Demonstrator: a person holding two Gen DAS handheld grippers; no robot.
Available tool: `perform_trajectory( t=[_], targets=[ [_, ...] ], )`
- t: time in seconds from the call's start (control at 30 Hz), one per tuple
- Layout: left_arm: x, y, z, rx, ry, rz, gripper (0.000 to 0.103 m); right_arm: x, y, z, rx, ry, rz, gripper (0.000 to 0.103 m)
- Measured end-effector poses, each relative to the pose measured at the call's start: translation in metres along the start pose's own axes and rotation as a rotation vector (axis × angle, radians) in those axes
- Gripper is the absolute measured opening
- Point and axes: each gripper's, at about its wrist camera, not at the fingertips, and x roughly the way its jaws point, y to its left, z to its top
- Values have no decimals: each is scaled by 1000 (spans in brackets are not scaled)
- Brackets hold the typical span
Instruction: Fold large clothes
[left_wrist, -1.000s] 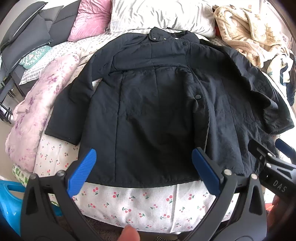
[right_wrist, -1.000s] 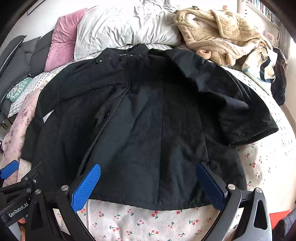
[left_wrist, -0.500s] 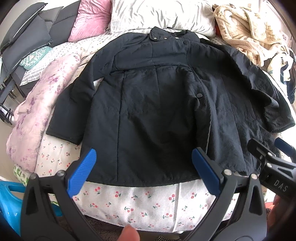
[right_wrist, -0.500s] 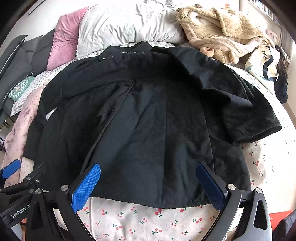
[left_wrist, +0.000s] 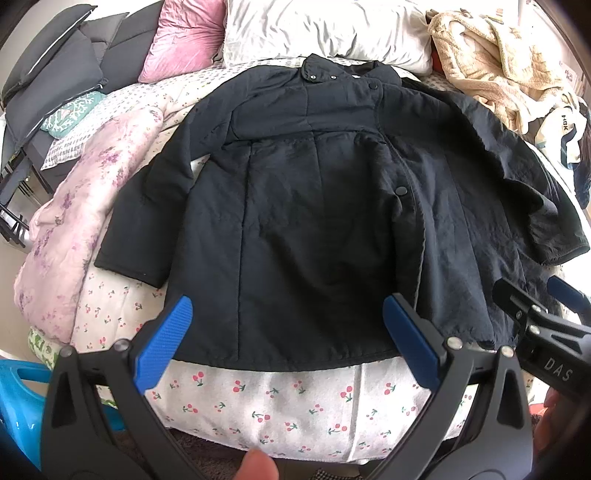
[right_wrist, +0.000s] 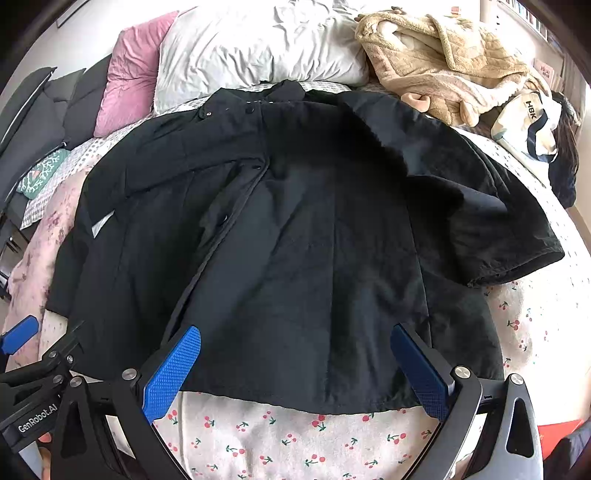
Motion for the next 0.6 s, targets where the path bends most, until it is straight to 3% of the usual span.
perform_trajectory(
  t=[0.6],
  targets=[
    [0,1,0,3,0,0,103,1,-1,0,-2,3,1,103]
  ],
)
